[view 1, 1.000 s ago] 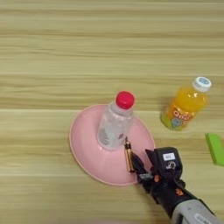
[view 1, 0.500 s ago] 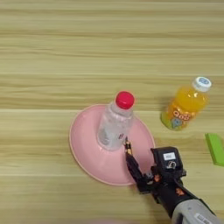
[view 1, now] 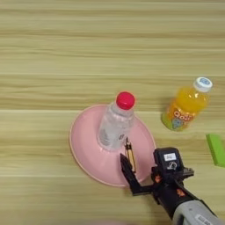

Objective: Move the objects on the table

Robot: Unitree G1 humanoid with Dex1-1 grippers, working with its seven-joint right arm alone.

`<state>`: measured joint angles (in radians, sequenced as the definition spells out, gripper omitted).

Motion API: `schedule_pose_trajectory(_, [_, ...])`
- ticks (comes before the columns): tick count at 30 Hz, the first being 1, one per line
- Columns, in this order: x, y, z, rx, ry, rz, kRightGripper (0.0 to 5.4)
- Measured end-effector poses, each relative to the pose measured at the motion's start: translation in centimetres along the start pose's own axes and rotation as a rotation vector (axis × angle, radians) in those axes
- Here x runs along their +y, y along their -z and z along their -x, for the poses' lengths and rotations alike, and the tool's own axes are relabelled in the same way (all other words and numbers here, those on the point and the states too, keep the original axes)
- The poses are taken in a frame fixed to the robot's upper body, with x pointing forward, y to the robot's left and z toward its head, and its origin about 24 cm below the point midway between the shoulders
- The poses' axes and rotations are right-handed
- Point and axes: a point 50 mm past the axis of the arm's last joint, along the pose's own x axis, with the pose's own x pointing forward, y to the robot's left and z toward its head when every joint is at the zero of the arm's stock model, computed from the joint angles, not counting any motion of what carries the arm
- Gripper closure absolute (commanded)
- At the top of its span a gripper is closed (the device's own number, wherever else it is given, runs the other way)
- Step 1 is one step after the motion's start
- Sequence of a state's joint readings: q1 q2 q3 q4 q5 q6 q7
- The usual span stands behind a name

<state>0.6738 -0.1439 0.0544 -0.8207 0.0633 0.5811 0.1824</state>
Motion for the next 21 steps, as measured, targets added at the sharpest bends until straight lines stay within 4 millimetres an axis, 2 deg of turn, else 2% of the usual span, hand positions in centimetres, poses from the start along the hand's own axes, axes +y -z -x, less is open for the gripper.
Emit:
schedule_pose_trajectory(12, [0.5, -0.1, 0.0, -0.008, -0.031, 0.001, 0.03])
schedule_pose_trajectory(21, [1.6, -1.1, 0.0, -0.076, -0.091, 0.012, 0.03])
